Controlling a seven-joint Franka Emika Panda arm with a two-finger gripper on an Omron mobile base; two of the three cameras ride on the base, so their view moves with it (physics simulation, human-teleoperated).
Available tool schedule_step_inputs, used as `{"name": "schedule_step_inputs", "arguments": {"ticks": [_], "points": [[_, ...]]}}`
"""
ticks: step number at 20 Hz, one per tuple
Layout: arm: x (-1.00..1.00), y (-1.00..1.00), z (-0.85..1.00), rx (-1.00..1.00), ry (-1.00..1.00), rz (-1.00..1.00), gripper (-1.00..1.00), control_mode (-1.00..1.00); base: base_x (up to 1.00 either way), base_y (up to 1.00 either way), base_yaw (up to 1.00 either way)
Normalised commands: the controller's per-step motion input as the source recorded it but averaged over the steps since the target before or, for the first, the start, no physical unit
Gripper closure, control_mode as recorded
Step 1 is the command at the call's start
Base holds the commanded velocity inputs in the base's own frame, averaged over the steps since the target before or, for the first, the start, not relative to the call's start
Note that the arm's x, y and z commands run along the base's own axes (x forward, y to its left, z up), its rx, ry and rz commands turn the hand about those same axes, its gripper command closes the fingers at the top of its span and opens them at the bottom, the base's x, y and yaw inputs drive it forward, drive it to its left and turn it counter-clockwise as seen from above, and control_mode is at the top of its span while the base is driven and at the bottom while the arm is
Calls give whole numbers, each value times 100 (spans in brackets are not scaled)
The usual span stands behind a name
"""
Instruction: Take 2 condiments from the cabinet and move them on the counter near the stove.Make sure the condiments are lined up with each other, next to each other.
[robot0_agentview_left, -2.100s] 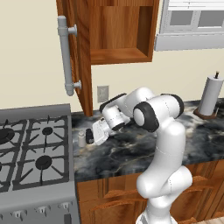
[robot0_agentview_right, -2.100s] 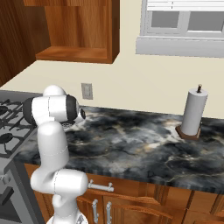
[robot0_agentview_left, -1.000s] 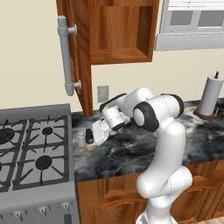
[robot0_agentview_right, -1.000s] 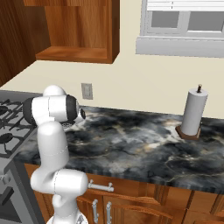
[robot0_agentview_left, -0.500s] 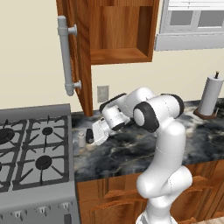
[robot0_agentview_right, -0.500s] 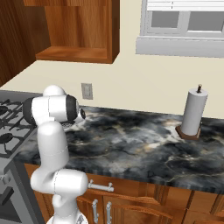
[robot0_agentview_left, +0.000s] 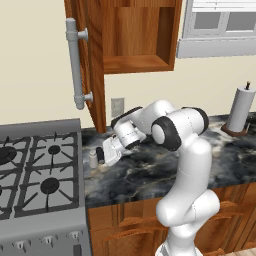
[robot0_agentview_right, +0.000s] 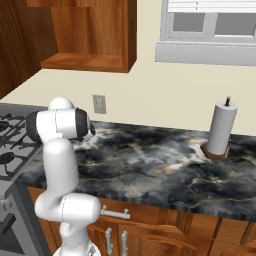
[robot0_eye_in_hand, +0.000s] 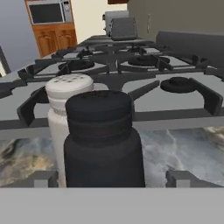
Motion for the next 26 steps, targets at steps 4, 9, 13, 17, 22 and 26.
{"name": "schedule_step_inputs", "arguments": {"ticks": [4, 9, 13, 17, 22, 26], "points": [[-10, 6, 0, 0, 0, 0, -100, -100, 0, 0, 0], [-51, 0, -8, 0, 2, 0, -100, -100, 0, 0, 0], [-26, 0, -2, 0, 1, 0, -100, -100, 0, 0, 0], [0, 0, 0, 0, 0, 0, -100, -100, 0, 0, 0], [0, 0, 0, 0, 0, 0, -100, -100, 0, 0, 0], [0, -18, -6, 1, 3, 0, -100, -100, 0, 0, 0]]}}
